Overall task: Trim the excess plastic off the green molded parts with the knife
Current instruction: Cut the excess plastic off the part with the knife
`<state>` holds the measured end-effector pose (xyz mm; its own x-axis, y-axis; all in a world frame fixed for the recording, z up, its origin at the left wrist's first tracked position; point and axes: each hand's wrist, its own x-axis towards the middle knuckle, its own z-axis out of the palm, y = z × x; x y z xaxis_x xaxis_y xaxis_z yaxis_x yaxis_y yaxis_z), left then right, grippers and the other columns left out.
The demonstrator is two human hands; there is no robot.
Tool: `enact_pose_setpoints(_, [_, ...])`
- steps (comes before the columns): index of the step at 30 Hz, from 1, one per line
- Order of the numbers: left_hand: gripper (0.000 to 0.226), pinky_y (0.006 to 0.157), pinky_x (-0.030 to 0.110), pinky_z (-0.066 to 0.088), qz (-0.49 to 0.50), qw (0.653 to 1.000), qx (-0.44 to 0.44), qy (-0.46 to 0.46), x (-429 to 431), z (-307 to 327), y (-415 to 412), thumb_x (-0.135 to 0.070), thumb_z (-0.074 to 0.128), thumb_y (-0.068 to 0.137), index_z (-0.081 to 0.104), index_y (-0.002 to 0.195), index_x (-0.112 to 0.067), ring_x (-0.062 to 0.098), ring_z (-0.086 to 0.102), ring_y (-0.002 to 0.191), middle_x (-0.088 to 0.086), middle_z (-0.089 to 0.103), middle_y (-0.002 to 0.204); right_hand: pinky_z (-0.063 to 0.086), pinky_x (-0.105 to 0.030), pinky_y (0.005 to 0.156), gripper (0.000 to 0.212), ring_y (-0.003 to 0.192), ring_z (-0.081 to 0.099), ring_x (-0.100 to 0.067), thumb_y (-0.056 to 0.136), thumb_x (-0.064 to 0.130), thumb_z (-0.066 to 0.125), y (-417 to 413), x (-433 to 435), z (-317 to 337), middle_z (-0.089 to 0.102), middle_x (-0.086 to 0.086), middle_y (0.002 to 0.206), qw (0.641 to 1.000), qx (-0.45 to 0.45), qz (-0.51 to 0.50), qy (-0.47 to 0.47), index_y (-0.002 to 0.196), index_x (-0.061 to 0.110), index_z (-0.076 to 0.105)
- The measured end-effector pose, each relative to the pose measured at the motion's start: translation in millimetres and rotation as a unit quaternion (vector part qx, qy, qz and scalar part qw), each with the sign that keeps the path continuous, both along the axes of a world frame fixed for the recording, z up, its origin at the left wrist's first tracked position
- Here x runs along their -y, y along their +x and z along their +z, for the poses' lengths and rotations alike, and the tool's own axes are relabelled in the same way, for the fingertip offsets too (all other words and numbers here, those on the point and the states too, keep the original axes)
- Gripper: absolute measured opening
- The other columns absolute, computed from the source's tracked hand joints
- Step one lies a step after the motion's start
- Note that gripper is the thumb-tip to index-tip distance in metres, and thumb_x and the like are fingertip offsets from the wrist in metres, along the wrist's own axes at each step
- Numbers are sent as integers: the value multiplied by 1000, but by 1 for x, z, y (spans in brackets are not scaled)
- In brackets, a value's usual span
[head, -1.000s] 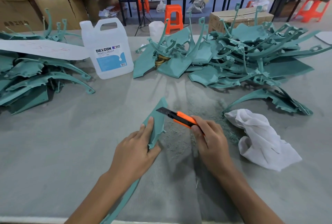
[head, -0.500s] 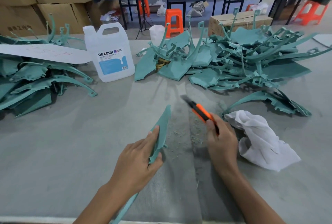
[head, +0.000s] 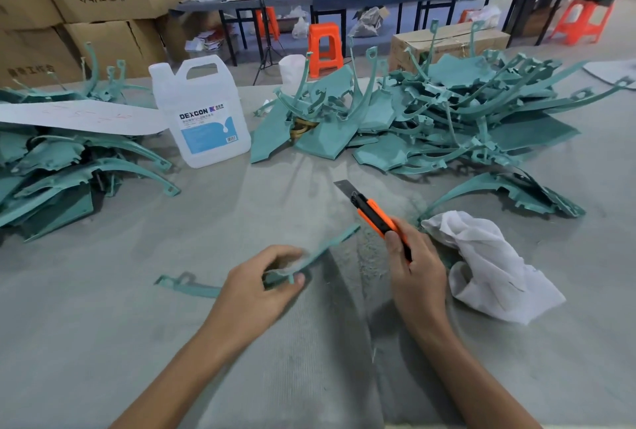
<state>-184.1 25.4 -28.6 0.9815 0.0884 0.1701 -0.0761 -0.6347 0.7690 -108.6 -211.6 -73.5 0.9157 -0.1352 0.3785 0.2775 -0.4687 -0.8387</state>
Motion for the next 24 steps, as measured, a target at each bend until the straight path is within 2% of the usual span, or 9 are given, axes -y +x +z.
enact_pose_setpoints(3, [47, 93, 1, 39, -7, 1000, 16, -7, 9, 1, 7, -39, 77, 86, 60, 129, -49, -19, 53, 116, -42, 58, 123, 44, -22, 89, 39, 107, 58, -1, 103, 45, 45, -5, -2, 3, 65, 14, 117, 1000, 3, -3, -3, 135, 29, 61])
enact_pose_setpoints(5, [46, 97, 4, 39, -35, 999, 28, -3, 15, 4, 15, -41, 69, 93, 55, 135, -51, -19, 50, 120, -41, 56, 128, 42, -19, 93, 37, 113, 56, 5, 103, 44, 47, -8, -3, 6, 63, 26, 118, 1000, 15, -11, 6, 134, 31, 61])
enact_pose_setpoints(7, [40, 95, 12, 46, -12, 999, 34, -7, 17, 5, 26, -34, 65, 97, 57, 132, -50, -11, 57, 117, -31, 62, 127, 38, -8, 94, 33, 113, 54, 14, 103, 41, 50, -10, -2, 8, 61, 37, 113, 999, 31, -12, 23, 132, 32, 61])
enact_pose_setpoints(9, [40, 87, 16, 48, 32, 999, 31, -10, 16, 5, 38, -28, 64, 98, 58, 132, -48, -6, 61, 112, -24, 67, 124, 36, -3, 92, 32, 111, 55, 13, 102, 38, 54, -11, -2, 8, 63, 31, 114, 999, 39, -7, 14, 131, 30, 64])
enact_pose_setpoints(12, [42, 87, 20, 49, 36, 999, 21, -14, 15, 4, 47, -25, 61, 99, 58, 134, -46, -10, 63, 104, -37, 65, 114, 38, -3, 85, 33, 103, 55, 16, 101, 37, 56, -13, -3, 8, 67, 18, 111, 999, 45, 11, -19, 132, 28, 65])
enact_pose_setpoints(15, [43, 89, 21, 50, 28, 999, 22, -14, 14, 3, 46, -24, 60, 100, 57, 134, -50, -15, 61, 100, -40, 64, 113, 47, -18, 78, 34, 91, 60, 7, 100, 39, 57, -13, -6, 6, 65, 16, 103, 997, 50, 34, -56, 133, 32, 64])
enact_pose_setpoints(19, [46, 69, 13, 43, 26, 999, 19, -17, 14, 2, 46, -24, 61, 100, 53, 128, -60, -10, 54, 68, -36, 69, 89, 54, -38, 74, 35, 83, 64, -9, 101, 47, 54, -11, -8, 3, 64, 12, 95, 995, 42, 54, -75, 131, 34, 66])
enact_pose_setpoints(22, [42, 65, 7, 38, 23, 999, 22, -30, 13, 2, 45, -24, 61, 99, 58, 131, -52, -15, 53, 69, -32, 68, 107, 49, -29, 75, 38, 89, 66, -11, 100, 51, 49, -9, -4, 3, 66, 14, 98, 997, 32, 24, -67, 131, 37, 65])
enact_pose_setpoints(24, [45, 67, 4, 38, 12, 999, 20, -35, 12, 2, 42, -23, 61, 100, 58, 128, -58, -18, 54, 75, -37, 69, 102, 41, -20, 76, 40, 97, 65, -9, 100, 52, 46, -4, 1, 4, 69, 15, 104, 999, 14, -28, -37, 131, 36, 65])
